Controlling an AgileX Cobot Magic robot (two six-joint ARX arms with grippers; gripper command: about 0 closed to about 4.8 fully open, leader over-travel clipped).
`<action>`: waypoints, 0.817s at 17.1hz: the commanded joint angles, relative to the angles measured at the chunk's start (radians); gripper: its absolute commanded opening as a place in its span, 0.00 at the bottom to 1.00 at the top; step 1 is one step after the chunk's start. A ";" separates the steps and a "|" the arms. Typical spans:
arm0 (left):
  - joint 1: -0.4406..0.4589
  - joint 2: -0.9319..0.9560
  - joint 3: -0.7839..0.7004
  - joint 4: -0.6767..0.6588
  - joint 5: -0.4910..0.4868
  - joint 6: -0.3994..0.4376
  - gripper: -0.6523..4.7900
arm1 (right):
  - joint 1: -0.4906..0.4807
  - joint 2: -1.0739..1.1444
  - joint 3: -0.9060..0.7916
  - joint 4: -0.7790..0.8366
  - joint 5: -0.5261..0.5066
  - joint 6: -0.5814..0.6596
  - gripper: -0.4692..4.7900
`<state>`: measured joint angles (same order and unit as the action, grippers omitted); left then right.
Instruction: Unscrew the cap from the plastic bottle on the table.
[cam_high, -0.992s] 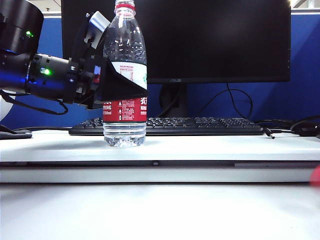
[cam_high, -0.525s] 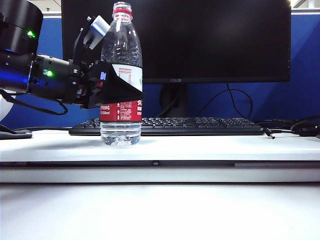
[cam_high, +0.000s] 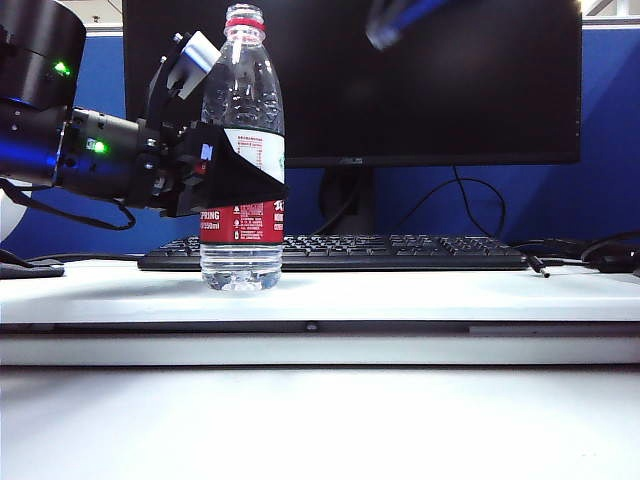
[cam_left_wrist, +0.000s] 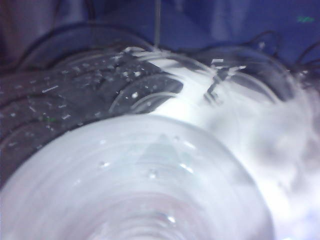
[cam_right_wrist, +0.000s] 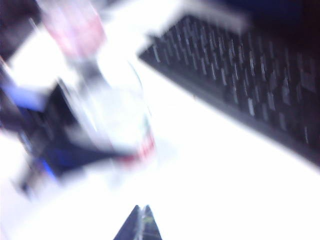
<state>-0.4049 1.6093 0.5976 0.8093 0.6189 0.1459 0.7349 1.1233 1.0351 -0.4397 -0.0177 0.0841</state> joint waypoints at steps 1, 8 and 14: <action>0.002 0.006 -0.007 -0.060 -0.017 0.004 0.70 | 0.000 -0.003 0.002 -0.098 0.023 -0.002 0.09; 0.002 0.007 -0.007 -0.060 -0.016 0.004 0.70 | 0.002 -0.003 0.003 -0.006 -0.193 0.006 0.09; 0.002 0.007 -0.007 -0.060 -0.013 0.004 0.70 | 0.002 -0.003 0.003 0.180 -0.191 0.018 0.09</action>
<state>-0.4049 1.6093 0.5976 0.8093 0.6193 0.1459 0.7353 1.1236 1.0351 -0.3099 -0.2058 0.0944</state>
